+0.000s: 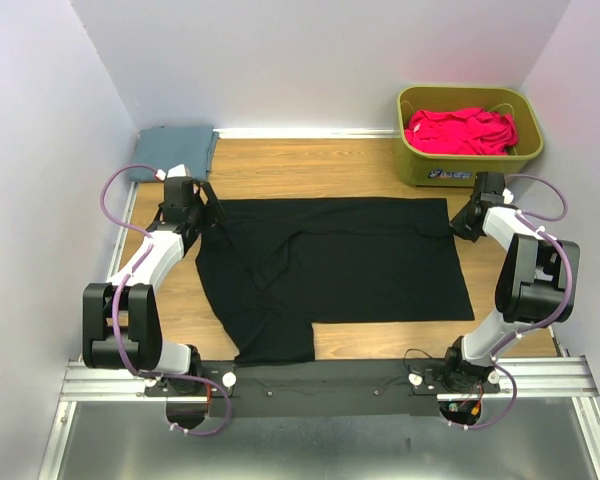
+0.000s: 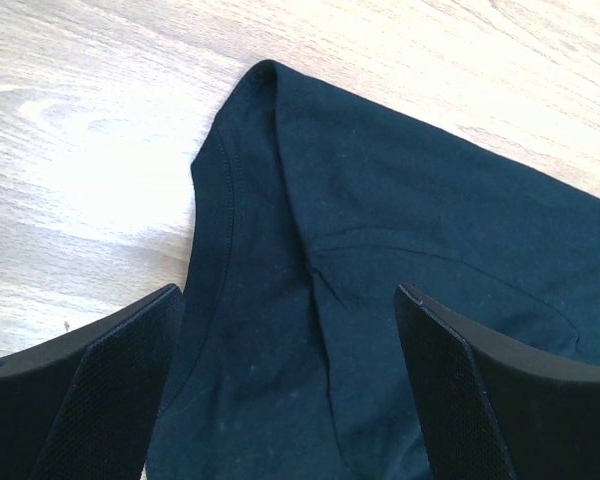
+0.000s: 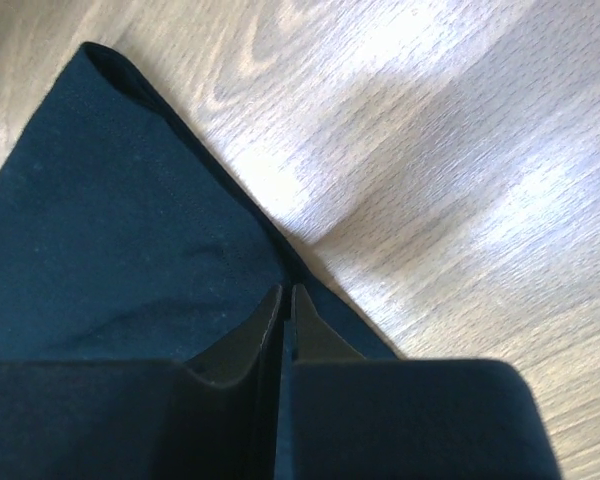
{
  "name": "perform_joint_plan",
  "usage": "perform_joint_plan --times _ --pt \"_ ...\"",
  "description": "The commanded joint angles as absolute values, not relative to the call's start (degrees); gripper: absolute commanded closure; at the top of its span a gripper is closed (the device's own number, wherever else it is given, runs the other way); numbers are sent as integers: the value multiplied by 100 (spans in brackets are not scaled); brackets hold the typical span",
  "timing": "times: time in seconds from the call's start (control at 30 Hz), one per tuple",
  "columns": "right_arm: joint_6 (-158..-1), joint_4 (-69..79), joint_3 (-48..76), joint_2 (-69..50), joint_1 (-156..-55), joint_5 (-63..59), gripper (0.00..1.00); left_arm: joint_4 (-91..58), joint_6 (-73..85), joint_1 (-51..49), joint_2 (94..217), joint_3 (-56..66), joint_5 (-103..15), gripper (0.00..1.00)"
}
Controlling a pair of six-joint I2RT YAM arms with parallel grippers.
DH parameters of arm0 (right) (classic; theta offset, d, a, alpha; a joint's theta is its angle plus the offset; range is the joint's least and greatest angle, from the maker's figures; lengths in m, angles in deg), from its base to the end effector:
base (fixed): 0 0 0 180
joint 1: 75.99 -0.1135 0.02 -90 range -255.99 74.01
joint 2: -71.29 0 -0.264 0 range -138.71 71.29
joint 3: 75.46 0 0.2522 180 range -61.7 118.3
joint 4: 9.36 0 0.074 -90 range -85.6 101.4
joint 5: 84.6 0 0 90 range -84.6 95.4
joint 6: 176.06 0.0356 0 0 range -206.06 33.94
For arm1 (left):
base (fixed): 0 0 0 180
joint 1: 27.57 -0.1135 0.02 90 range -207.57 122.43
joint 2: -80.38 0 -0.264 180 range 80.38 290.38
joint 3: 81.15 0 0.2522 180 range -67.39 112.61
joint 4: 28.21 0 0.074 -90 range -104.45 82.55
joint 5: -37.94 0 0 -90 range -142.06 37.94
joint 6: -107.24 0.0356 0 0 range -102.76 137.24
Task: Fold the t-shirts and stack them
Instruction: Fold the tshirt
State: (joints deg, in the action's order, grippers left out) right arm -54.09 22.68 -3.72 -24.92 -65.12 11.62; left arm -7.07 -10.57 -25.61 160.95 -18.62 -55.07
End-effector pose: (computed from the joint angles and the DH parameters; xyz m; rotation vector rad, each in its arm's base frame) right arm 0.3317 -0.0676 0.1803 0.9693 2.3567 0.0043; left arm 0.3014 -0.0084 0.2266 -0.5336 2.1989 -0.2187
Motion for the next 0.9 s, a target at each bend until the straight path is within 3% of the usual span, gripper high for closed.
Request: perform_joint_plan --times 0.0,0.13,0.47,0.73,0.87 --pt "-5459 2426 -211 -2689 -6474 1138 88 -724 -974 -2520 15957 -1923 -5628 6" --pt "-5477 2435 -202 -2706 -6474 1330 99 -715 -974 -2520 15922 -1931 -5611 6" --pt "-5573 2479 -44 -2715 -6474 1612 99 -514 -860 -2493 15860 -1923 -5523 7" --pt "-5565 2523 -114 -2891 -6474 1779 91 -241 -772 -2344 15825 -1975 -5251 7" --pt "-5652 2575 -70 -2795 -6474 1841 79 -83 -737 -2256 15807 -1975 -5233 6"
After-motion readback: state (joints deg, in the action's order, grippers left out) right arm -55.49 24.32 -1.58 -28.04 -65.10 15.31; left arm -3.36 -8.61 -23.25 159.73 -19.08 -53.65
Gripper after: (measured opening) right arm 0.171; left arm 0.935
